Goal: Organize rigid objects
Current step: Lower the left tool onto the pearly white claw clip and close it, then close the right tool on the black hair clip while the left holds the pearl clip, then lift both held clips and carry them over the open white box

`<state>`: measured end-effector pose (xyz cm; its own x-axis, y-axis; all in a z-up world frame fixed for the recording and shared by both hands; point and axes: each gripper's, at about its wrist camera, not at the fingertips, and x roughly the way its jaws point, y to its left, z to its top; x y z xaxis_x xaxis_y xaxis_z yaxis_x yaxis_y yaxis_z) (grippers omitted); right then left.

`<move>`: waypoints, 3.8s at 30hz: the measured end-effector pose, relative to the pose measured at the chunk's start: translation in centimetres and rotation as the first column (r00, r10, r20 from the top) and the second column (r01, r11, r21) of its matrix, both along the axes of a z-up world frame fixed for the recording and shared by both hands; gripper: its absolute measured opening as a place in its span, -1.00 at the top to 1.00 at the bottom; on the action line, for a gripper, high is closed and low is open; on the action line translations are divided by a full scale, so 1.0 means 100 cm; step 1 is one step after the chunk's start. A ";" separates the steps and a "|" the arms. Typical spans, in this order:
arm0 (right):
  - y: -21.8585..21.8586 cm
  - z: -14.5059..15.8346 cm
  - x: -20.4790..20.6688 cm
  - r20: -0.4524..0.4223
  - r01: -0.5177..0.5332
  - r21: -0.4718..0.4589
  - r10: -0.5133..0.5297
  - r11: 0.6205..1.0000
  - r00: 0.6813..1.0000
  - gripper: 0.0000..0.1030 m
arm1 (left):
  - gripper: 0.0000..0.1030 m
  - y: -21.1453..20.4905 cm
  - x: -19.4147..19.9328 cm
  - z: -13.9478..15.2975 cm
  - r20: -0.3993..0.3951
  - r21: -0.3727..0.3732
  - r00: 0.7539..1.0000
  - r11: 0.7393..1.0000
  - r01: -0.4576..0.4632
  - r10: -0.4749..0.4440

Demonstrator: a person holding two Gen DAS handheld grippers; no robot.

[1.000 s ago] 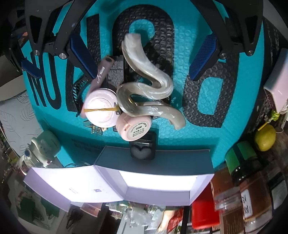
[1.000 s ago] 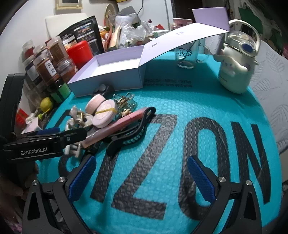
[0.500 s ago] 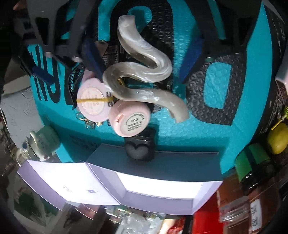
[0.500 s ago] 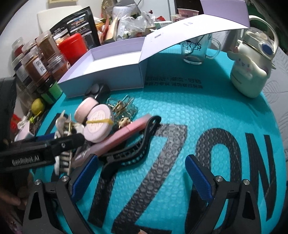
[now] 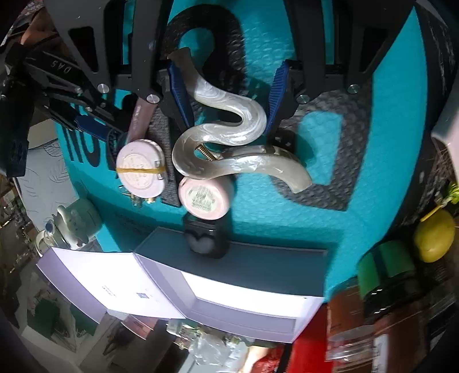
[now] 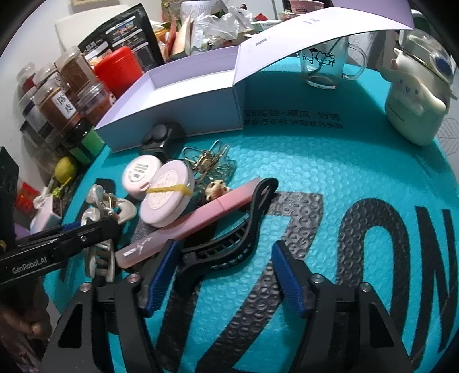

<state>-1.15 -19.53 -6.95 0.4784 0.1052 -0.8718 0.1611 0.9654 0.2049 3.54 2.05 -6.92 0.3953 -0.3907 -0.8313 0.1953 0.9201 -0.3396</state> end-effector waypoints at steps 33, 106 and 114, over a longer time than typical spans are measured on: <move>-0.005 0.004 0.003 0.010 0.090 -0.108 -0.090 0.990 0.996 -0.23 | 0.04 0.012 -0.015 -0.001 0.066 0.095 0.997 0.994 -0.054 0.048; 0.017 0.065 -0.032 0.186 -0.108 -0.173 0.140 0.979 0.973 0.61 | 0.04 -0.033 -0.023 0.079 0.274 0.056 0.960 0.997 0.045 -0.059; 0.007 0.078 -0.006 0.199 -0.154 -0.131 0.178 0.979 0.964 0.61 | 0.04 -0.039 0.003 0.095 0.311 0.057 0.949 0.998 0.037 -0.053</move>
<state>-1.77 -18.87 0.81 0.6348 0.1049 -0.7655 -0.0379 0.9938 0.1047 3.86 -1.84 2.60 0.6210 -0.3758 -0.6878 0.3260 0.9219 -0.2093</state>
